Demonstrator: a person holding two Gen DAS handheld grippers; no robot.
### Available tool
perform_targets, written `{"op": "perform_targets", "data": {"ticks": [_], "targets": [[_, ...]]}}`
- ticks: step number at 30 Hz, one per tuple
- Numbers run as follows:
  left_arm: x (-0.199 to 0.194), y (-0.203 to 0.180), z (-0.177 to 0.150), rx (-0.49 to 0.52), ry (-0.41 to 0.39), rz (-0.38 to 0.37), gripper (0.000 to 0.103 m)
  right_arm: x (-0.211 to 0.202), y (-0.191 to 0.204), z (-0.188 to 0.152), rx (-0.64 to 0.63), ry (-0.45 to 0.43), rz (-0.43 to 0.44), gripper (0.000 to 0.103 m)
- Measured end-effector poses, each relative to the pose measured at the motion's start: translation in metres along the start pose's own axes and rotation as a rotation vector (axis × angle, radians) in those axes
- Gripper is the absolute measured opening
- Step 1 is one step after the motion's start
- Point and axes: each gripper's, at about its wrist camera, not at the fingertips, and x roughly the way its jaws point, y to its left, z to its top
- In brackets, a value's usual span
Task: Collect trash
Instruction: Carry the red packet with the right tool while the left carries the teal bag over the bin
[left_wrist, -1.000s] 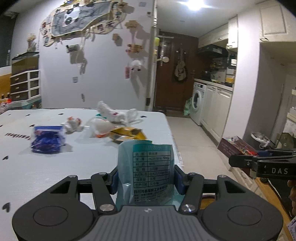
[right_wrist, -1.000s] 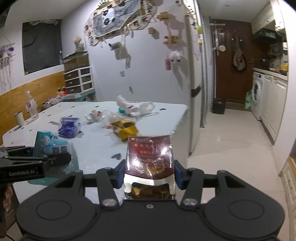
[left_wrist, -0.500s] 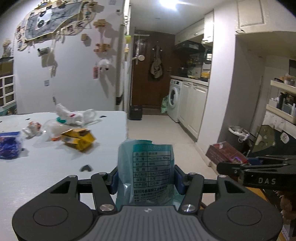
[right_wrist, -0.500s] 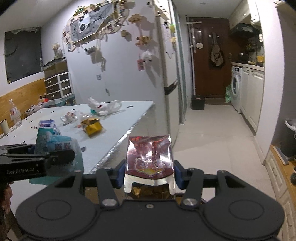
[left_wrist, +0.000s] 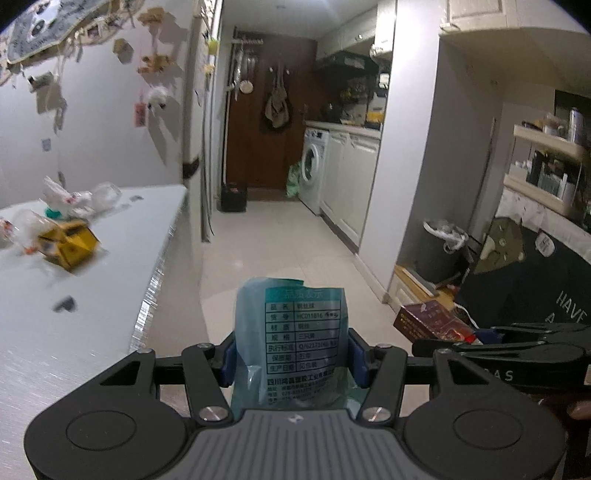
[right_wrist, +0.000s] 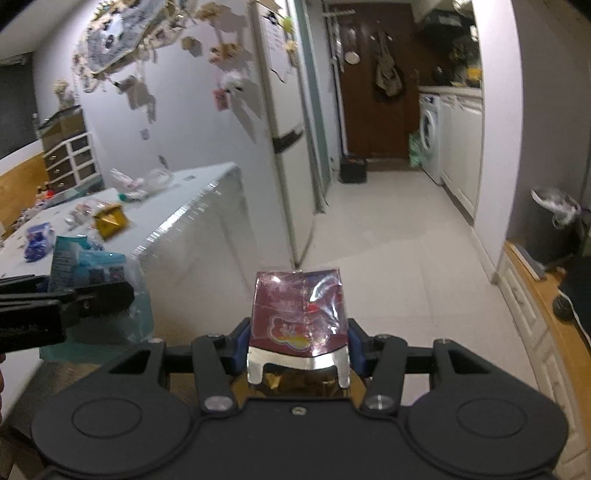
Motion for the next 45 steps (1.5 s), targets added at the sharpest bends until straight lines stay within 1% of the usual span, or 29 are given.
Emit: {"op": "perform_targets", "data": {"ticks": [4,9,14,21,30,37,45], "targets": [[0.026,-0.01,-0.011,0.002,0.053,-0.01,0.056,0.015,-0.018,-0.014,0.027,0.045,-0.018,0.053],[0.056,-0.012,-0.027,-0.006,0.118,-0.02,0.056,0.038,-0.037,-0.032,0.055,0.105,-0.026,0.053],[0.088,-0.009,-0.044,-0.028,0.194,-0.021,0.056,0.062,-0.049,-0.045,0.069,0.167,-0.028,0.053],[0.126,-0.002,-0.065,-0.031,0.28,-0.028,0.056,0.099,-0.053,-0.058,0.085,0.25,-0.02,0.053],[0.165,0.005,-0.08,-0.044,0.344,-0.035,0.056,0.149,-0.052,-0.068,0.096,0.339,-0.002,0.053],[0.189,0.006,-0.091,-0.008,0.387,-0.021,0.057,0.183,-0.047,-0.072,0.083,0.403,0.001,0.053],[0.214,0.011,-0.105,0.021,0.439,0.005,0.057,0.214,-0.048,-0.079,0.075,0.469,-0.025,0.053]]}}
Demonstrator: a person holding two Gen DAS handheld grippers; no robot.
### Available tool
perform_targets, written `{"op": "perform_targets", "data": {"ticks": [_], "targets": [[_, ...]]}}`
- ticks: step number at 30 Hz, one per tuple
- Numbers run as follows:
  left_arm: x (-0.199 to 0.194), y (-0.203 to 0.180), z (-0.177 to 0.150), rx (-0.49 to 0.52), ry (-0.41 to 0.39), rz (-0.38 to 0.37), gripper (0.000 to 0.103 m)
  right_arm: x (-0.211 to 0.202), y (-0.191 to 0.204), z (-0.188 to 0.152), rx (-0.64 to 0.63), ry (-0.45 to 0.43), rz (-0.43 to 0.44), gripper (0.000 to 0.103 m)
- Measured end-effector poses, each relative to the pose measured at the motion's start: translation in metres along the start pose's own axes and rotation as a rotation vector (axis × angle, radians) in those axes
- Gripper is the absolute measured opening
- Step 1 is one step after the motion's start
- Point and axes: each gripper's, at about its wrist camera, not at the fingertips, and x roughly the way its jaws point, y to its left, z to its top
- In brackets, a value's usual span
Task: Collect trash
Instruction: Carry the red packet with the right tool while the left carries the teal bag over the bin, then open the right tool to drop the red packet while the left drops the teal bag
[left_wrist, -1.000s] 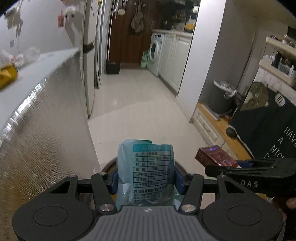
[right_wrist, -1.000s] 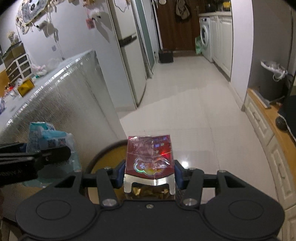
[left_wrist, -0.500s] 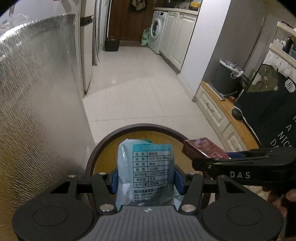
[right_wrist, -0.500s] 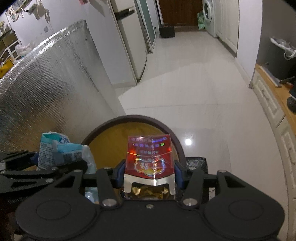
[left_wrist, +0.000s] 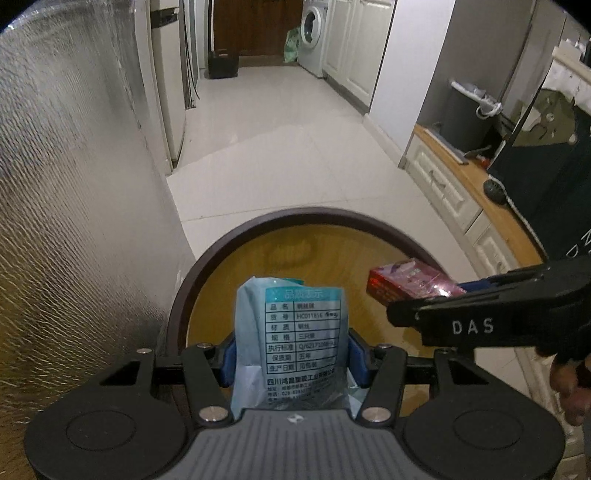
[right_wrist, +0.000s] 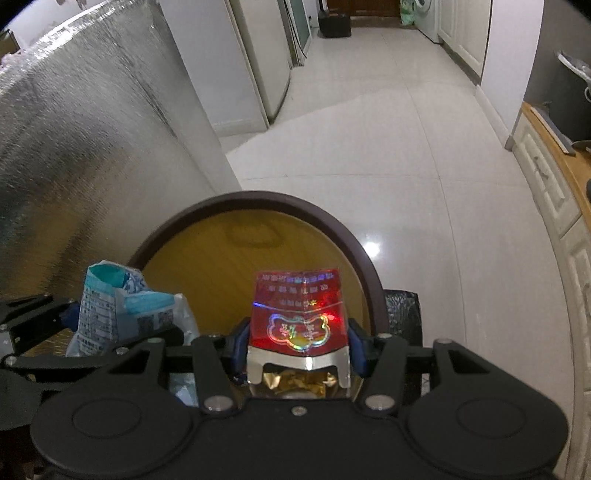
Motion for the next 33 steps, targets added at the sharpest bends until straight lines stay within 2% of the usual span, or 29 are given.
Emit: {"op": "perform_targets", "data": {"ticks": [11,19,25,29,32,33], "targets": [[0.035,0.001,-0.008,0.021,0.067,0.023,0.057,0.023,0.0,0.005,-0.032,0.058,-0.042,0.053],[0.042,0.001,-0.014,0.056,0.09,0.053,0.057,0.028,0.015,0.009,-0.094,0.071,-0.021,0.055],[0.044,0.002,-0.019,0.065,0.116,0.052,0.057,0.021,0.023,0.008,-0.12,0.075,-0.01,0.068],[0.044,0.001,-0.024,0.07,0.134,0.049,0.057,0.015,0.022,0.004,-0.117,0.076,-0.021,0.069],[0.043,0.001,-0.024,0.065,0.137,0.046,0.06,0.011,0.02,0.002,-0.109,0.076,-0.017,0.07],[0.042,0.0,-0.023,0.064,0.139,0.043,0.064,0.01,0.018,0.001,-0.108,0.075,-0.018,0.07]]}}
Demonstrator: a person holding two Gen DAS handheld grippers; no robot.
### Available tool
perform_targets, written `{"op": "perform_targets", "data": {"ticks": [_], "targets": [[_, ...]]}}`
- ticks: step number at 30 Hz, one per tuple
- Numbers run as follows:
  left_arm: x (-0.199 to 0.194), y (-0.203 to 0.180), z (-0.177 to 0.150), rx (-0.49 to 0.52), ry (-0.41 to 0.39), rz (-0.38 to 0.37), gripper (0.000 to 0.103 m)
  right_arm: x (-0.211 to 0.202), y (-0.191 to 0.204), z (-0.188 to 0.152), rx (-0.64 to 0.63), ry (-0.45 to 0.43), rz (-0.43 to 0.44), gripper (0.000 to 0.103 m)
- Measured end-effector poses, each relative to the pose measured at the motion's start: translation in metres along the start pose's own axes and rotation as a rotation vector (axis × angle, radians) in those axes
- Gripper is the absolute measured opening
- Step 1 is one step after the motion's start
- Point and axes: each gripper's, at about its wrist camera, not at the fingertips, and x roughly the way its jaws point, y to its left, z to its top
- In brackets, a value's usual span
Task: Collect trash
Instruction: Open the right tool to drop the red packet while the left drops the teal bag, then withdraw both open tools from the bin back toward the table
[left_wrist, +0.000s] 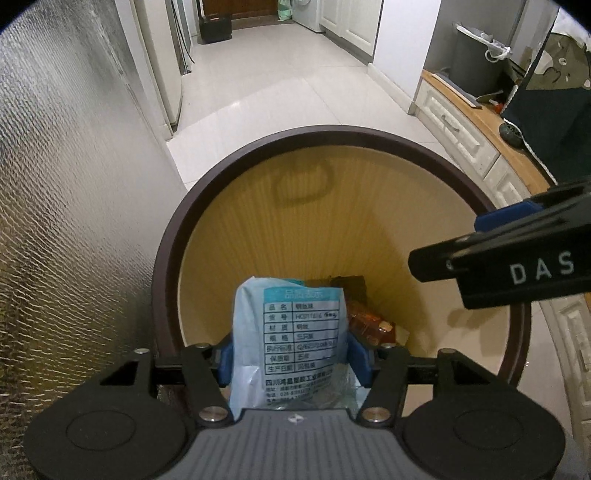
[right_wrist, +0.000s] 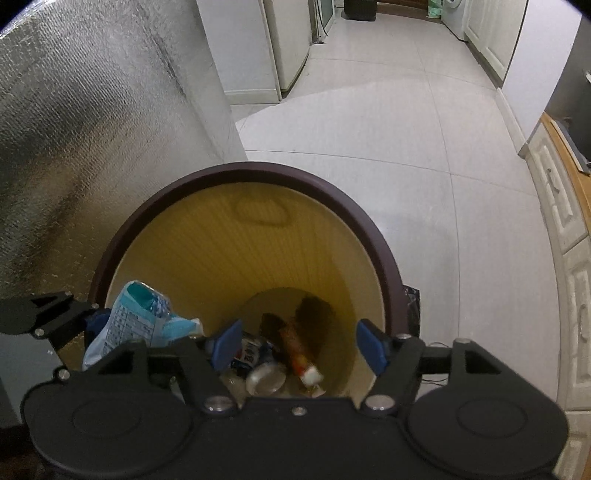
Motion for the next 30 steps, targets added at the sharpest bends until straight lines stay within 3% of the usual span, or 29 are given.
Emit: {"op": "perform_targets", "data": {"ticks": [6,21,30], "targets": [[-0.009,-0.006,-0.001,0.01,0.015,-0.015,0.085,-0.006,0.0,-0.004,0.007,-0.005,0.006,0.071],[-0.036,-0.009,-0.01,0.007,0.003,-0.019,0.093,-0.031,-0.001,-0.016,0.01,-0.042,0.008,0.072],[-0.061,-0.009,-0.019,-0.001,-0.035,-0.009,0.096,-0.054,0.004,-0.031,0.001,-0.086,-0.008,0.079]]}}
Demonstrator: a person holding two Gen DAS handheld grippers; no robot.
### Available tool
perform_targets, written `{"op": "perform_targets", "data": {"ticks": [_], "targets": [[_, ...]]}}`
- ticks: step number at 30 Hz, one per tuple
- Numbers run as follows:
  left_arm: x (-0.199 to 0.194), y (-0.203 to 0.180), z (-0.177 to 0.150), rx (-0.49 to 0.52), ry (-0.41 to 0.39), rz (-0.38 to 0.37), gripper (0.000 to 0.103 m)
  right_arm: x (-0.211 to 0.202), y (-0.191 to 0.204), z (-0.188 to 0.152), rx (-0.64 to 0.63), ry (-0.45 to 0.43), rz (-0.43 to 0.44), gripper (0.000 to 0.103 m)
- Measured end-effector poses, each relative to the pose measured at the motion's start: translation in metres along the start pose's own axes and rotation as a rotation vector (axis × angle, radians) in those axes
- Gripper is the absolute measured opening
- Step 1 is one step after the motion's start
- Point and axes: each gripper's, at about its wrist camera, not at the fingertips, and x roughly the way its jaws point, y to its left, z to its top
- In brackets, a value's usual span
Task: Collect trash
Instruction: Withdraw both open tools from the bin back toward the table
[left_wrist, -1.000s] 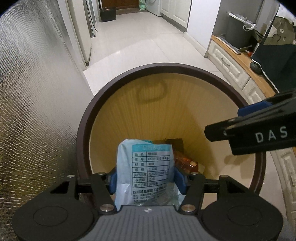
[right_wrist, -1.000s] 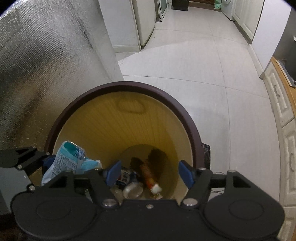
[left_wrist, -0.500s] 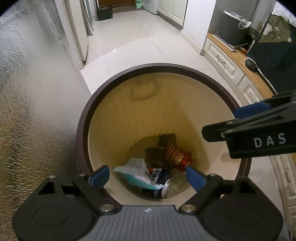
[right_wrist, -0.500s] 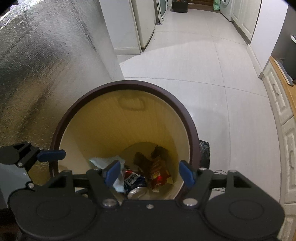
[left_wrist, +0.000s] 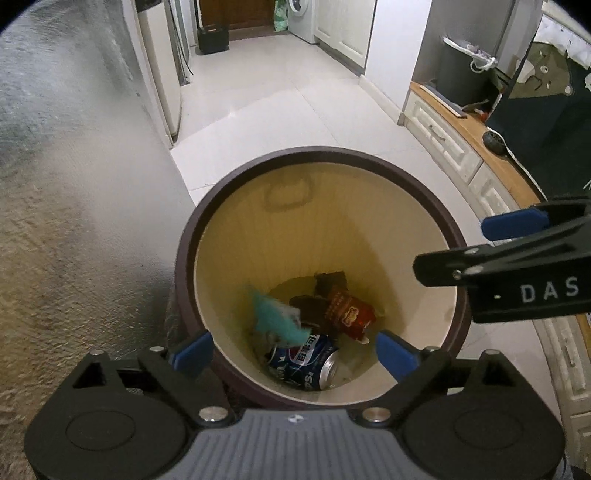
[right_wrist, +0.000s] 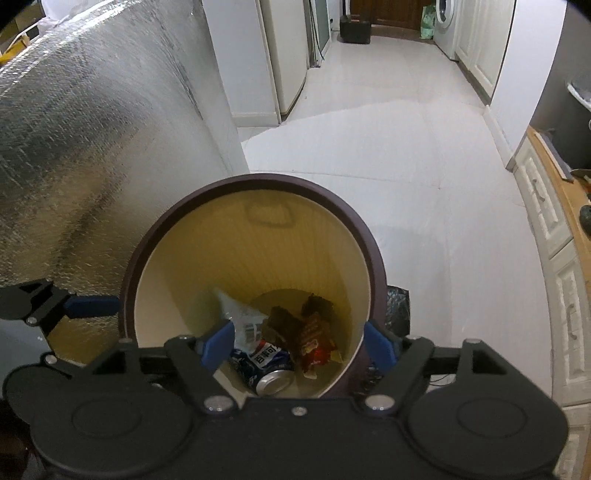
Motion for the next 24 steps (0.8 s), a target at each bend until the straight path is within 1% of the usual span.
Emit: {"op": "perform_targets", "data": {"ticks": [9,13,17,24], "targets": [[-0.028,0.003,-0.008,-0.018,-0.043,0.003,0.101,-0.03,0.002,-0.016,0.0,-0.057,-0.017,0.087],[-0.04,0.003,-0.012,-0.018,-0.064,0.001,0.103,-0.045,0.002,-0.022,0.002,-0.089,-0.029,0.096],[-0.052,0.002,-0.015,-0.019,-0.083,-0.006,0.103,-0.061,-0.003,-0.028,0.019,-0.12,-0.029,0.102],[-0.076,0.001,-0.021,-0.022,-0.13,-0.004,0.103,-0.085,-0.011,-0.042,0.046,-0.177,-0.066,0.103]]}}
